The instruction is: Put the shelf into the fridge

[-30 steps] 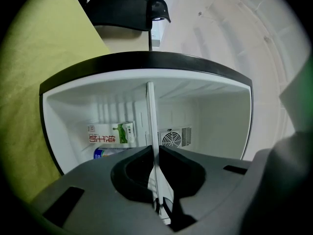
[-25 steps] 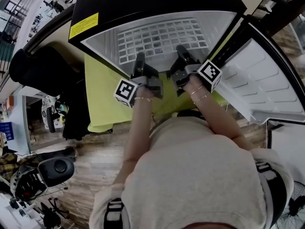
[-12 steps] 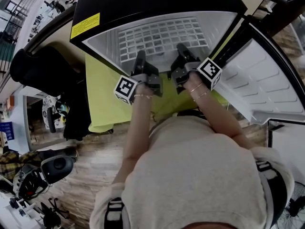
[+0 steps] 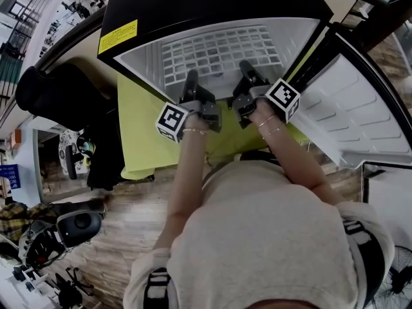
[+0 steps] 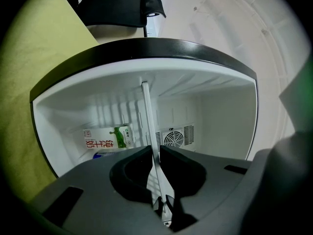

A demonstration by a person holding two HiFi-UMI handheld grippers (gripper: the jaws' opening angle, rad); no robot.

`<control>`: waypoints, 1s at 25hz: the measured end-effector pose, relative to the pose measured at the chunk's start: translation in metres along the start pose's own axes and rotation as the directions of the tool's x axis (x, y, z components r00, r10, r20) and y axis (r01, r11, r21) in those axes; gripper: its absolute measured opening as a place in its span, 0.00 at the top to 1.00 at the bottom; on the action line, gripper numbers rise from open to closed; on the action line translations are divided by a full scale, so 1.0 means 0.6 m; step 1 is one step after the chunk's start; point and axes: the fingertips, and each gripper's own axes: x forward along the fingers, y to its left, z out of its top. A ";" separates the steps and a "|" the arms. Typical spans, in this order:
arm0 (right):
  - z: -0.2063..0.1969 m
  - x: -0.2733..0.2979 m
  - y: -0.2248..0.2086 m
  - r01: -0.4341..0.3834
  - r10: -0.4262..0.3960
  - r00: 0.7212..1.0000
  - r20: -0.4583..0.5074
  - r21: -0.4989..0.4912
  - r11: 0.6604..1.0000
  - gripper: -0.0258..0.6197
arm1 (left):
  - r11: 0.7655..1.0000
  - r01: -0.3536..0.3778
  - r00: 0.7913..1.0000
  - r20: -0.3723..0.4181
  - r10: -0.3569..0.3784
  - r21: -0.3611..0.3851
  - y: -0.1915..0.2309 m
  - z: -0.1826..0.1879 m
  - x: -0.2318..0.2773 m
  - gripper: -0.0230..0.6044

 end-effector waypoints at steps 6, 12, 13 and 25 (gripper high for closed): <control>-0.006 -0.009 0.009 -0.011 0.010 1.000 -0.007 -0.025 1.000 0.85 | 1.000 0.006 1.000 0.021 -0.005 -0.026 0.001 -0.003 -0.009 0.88; -0.011 -0.027 0.012 -0.024 0.023 1.000 -0.019 -0.047 0.999 0.84 | 1.000 0.007 1.000 0.021 -0.007 -0.017 -0.004 -0.015 -0.022 0.88; -0.012 -0.030 0.012 -0.025 0.024 1.000 -0.020 -0.047 0.999 0.84 | 1.000 0.006 1.000 0.020 -0.006 -0.018 -0.004 -0.016 -0.025 0.87; -0.017 -0.076 0.005 -0.009 0.006 1.000 -0.028 -0.088 0.996 0.85 | 0.999 0.043 0.999 -0.011 -0.044 -0.026 -0.028 -0.035 -0.062 0.88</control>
